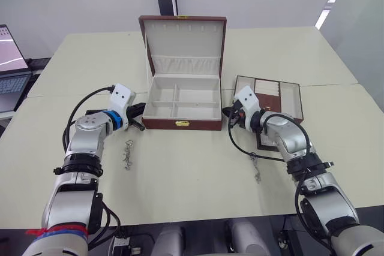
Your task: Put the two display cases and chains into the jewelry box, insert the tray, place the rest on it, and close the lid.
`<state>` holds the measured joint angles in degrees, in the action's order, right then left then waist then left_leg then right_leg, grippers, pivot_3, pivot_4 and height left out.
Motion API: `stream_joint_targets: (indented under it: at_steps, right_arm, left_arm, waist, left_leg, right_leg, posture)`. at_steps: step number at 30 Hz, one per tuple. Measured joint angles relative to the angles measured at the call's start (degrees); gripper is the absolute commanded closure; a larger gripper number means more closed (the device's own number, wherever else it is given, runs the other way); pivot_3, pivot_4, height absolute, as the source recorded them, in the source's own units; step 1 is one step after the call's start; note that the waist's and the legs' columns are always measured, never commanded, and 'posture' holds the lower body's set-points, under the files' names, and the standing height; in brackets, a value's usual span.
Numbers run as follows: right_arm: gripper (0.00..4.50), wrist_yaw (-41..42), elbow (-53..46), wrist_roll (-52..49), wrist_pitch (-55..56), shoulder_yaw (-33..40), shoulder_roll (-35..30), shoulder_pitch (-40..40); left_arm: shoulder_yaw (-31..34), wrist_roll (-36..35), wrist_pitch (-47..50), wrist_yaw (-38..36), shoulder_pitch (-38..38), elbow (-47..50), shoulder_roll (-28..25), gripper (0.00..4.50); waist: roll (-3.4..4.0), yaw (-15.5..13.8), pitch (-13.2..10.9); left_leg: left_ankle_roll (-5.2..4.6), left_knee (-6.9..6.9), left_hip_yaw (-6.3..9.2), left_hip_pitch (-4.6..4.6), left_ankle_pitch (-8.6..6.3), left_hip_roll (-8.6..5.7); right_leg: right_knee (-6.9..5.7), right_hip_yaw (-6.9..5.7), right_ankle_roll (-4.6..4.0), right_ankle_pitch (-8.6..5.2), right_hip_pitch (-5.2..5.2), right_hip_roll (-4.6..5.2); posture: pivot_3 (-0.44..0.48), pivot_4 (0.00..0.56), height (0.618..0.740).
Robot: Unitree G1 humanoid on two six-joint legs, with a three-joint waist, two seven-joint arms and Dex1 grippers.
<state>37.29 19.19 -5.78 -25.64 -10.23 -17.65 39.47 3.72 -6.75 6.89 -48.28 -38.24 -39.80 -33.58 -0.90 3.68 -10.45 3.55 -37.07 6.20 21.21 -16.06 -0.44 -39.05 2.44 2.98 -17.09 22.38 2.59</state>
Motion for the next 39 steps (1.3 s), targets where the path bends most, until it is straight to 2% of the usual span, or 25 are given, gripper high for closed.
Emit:
stream_joint_targets:
  at_steps: [9, 22, 27, 39]
  right_arm:
    - [4.47, 3.6, -2.6, 0.0, -0.5, 1.2, -1.4, -2.3]
    - [4.47, 6.5, -15.6, -0.2, -7.7, 2.3, -2.8, -10.0]
    - [4.47, 6.5, -17.3, -0.2, -8.9, 2.4, -2.9, -10.9]
    - [4.47, 6.6, -17.7, -0.2, -9.7, 2.7, -3.0, -10.9]
  left_arm:
    - [0.2, -1.3, 8.7, -3.8, 7.9, 15.1, -1.6, 4.50]
    - [1.2, -2.1, 14.5, -3.8, 14.9, 26.4, -1.9, 4.50]
    - [1.2, -2.1, 15.6, -3.8, 17.4, 28.4, -2.0, 4.50]
    - [1.2, -2.1, 15.4, -3.6, 17.5, 28.4, -1.9, 4.50]
  waist:
    - [0.00, 0.0, 0.0]
    - [0.01, -0.1, 0.0]
    - [0.01, -0.2, 0.0]
    - [0.01, -0.3, 0.0]
  left_leg:
    - [-0.07, 0.03, 0.02, -0.01, -0.04, 0.03]
    - [-0.09, 0.05, -0.02, -0.13, -0.05, 0.05]
    - [-0.09, 0.06, -0.02, -0.15, -0.05, 0.05]
    - [-0.09, 0.06, -0.02, -0.15, -0.05, 0.04]
  right_leg:
    - [0.01, -0.01, 0.00, 0.00, 0.00, -0.03]
    - [0.01, 0.03, 0.00, 0.00, -0.11, -0.03]
    - [0.02, 0.03, 0.00, -0.01, -0.12, -0.03]
    - [0.02, 0.03, 0.00, 0.00, -0.12, -0.03]
  posture:
    - [0.000, 0.150, 0.740]
    - [0.000, 0.150, 0.740]
    - [0.000, 0.150, 0.740]
    - [0.000, 0.150, 0.740]
